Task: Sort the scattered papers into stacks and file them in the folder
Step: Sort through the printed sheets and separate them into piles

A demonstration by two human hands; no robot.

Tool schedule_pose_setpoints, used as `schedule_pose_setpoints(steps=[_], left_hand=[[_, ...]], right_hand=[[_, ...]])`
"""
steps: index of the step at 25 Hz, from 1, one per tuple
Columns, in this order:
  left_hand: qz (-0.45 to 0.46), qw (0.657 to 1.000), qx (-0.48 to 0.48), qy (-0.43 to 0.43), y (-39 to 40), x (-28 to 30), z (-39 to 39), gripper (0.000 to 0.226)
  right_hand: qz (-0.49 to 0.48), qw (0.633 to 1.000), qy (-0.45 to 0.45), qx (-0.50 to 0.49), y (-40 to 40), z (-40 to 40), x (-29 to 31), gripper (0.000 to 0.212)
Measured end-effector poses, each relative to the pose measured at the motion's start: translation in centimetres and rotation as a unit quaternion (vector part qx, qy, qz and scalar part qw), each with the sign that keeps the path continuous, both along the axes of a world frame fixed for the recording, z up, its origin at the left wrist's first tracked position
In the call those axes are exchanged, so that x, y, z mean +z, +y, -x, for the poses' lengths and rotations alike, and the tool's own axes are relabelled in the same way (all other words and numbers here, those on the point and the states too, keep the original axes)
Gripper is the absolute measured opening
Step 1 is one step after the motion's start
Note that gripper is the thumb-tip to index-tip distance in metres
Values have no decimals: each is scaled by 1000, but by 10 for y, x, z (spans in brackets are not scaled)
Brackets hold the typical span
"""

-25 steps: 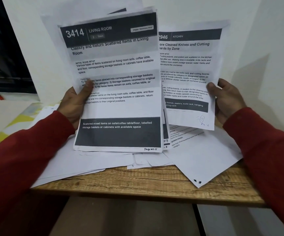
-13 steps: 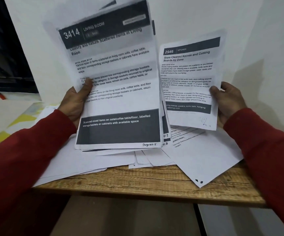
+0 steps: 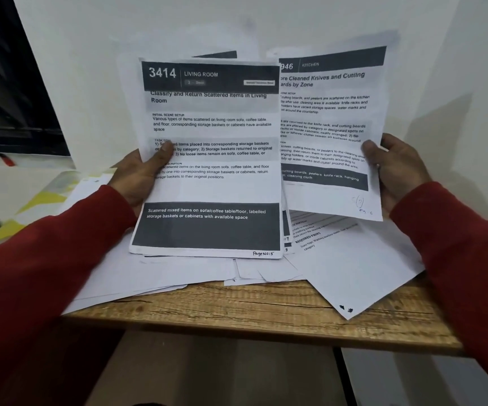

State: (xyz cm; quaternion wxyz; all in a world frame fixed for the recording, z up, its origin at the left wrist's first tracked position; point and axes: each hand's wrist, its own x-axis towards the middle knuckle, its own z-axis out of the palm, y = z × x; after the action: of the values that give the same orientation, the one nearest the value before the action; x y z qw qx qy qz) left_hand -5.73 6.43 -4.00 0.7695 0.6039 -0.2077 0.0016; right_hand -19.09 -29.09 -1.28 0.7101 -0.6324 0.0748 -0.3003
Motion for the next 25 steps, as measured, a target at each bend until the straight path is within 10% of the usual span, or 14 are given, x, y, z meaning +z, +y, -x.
schedule_pose_setpoints(steps=[11,25], left_hand=[[67,995,-55,-45,-3,10,16,34],[29,993,-73,88,-8,-4,6,31]], right_hand=[[73,979,-14,-191,-18,-3,1,16],[-7,972,17,232,55,-3,-15,29]])
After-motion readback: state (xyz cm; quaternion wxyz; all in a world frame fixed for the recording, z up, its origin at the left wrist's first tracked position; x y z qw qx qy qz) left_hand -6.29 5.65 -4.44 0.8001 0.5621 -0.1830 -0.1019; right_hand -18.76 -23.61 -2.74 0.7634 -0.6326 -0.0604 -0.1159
